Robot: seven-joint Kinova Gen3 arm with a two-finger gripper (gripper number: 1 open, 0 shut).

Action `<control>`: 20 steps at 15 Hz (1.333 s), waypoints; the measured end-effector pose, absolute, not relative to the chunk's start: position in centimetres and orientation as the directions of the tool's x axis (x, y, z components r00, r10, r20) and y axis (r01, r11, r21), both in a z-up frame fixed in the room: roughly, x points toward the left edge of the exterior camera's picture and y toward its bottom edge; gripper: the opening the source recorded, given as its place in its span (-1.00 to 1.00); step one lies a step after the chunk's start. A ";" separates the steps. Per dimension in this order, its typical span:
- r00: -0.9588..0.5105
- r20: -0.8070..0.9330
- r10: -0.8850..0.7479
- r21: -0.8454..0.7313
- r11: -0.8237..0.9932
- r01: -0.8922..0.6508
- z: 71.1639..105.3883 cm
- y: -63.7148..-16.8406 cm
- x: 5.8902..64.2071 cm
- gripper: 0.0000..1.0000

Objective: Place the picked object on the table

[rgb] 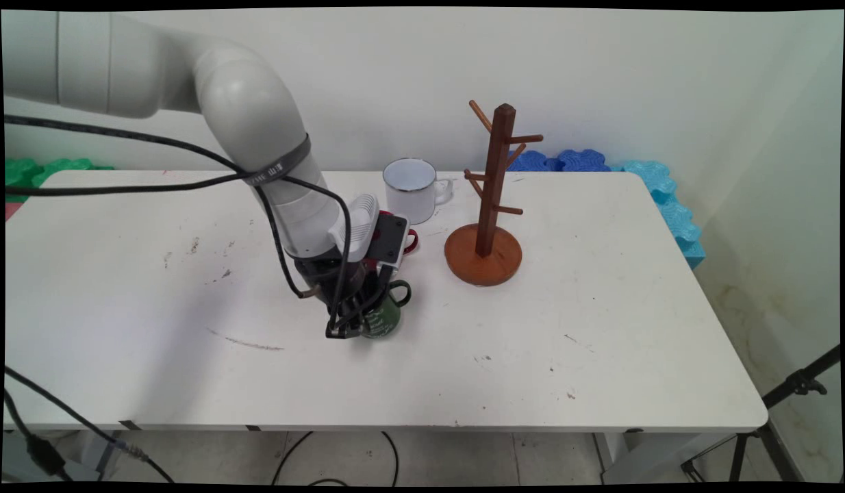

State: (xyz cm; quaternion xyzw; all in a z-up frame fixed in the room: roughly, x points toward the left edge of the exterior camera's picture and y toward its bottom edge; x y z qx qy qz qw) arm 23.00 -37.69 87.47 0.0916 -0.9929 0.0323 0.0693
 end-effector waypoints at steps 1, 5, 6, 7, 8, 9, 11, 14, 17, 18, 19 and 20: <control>-0.974 0.141 -0.176 -0.051 0.981 -0.185 87.3 -37.7 22.9 -1.00; -0.976 0.136 -0.172 -0.051 0.982 -0.180 87.0 -37.9 22.8 -1.00; -0.976 0.135 -0.170 -0.051 0.983 -0.179 86.9 -37.9 22.7 -1.00; -0.976 0.134 -0.169 -0.051 0.983 -0.177 86.8 -37.9 22.7 -1.00; -0.977 0.134 -0.168 -0.051 0.983 -0.176 86.8 -37.9 22.7 -1.00; -0.977 0.133 -0.167 -0.050 0.983 -0.175 86.7 -37.9 22.7 -1.00; -0.977 0.132 -0.165 -0.050 0.984 -0.173 86.6 -37.9 22.6 -1.00; -0.978 0.131 -0.162 -0.049 0.984 -0.170 86.4 -37.9 22.6 -1.00; -0.978 0.132 -0.160 -0.050 0.985 -0.168 86.3 -37.9 22.6 -1.00; -0.978 0.132 -0.160 -0.050 0.985 -0.168 86.3 -37.9 22.5 -1.00; -0.978 0.133 -0.160 -0.050 0.985 -0.167 86.2 -37.9 22.5 -1.00; -0.978 0.134 -0.159 -0.050 0.985 -0.167 86.2 -37.9 22.5 -1.00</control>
